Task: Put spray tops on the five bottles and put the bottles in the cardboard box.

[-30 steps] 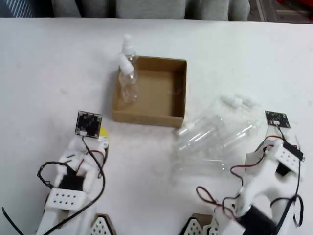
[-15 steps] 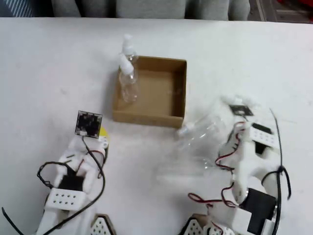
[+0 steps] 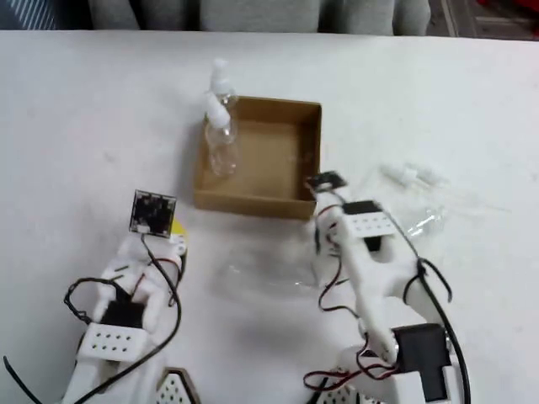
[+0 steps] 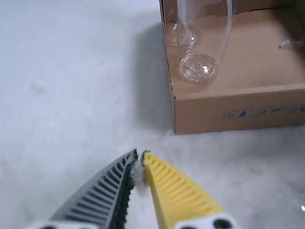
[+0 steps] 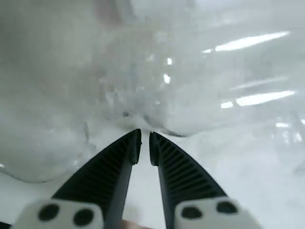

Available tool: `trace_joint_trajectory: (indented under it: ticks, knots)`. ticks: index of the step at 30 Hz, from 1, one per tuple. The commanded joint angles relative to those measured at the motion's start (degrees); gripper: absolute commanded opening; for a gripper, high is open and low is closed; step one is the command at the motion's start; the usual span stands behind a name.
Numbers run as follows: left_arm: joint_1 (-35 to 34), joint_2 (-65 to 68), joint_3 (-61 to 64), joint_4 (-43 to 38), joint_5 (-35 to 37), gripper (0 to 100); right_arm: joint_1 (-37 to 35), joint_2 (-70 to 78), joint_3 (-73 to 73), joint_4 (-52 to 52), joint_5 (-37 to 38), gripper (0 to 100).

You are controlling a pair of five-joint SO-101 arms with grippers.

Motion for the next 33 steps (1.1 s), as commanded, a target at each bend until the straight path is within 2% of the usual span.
trace_joint_trajectory:
  ticks: [1, 6, 10, 15, 17, 20, 23, 28, 33]
  knots:
    - [-0.57, -1.36, 0.09, 0.09, -0.62, 2, -2.51, -1.27, -2.11, 0.66, -0.79, 1.5]
    - [-0.75, -1.36, -0.26, -0.44, -0.70, 2, 3.30, -8.22, -1.93, 6.11, 1.41, 1.5]
    - [-0.92, -2.24, -0.62, -0.09, -2.37, 3, 13.85, -13.58, -0.97, 8.04, 5.36, 1.5]
    - [-5.85, -6.64, 0.35, 0.09, -24.26, 11, 26.95, -14.90, 4.48, 1.27, 10.11, 1.5]
    - [-6.20, -8.40, 0.44, 2.11, -26.02, 14, 30.73, -15.25, 7.03, -1.54, 11.52, 1.5]
    - [-4.62, -11.82, -2.20, 10.11, -24.70, 14, 34.51, -15.25, 9.67, -3.65, 14.07, 1.5]
    - [-2.15, -14.02, -8.53, 20.04, -31.38, 14, 35.30, -14.99, 11.08, -4.35, 15.82, 1.5]
    - [8.84, -10.68, -24.09, 37.80, -37.36, 14, 35.38, -14.90, 11.96, -6.81, 15.91, 1.5]
    - [20.00, 2.24, -41.05, 52.84, -43.52, 14, 36.62, -14.90, 12.04, -8.04, 15.82, 1.5]
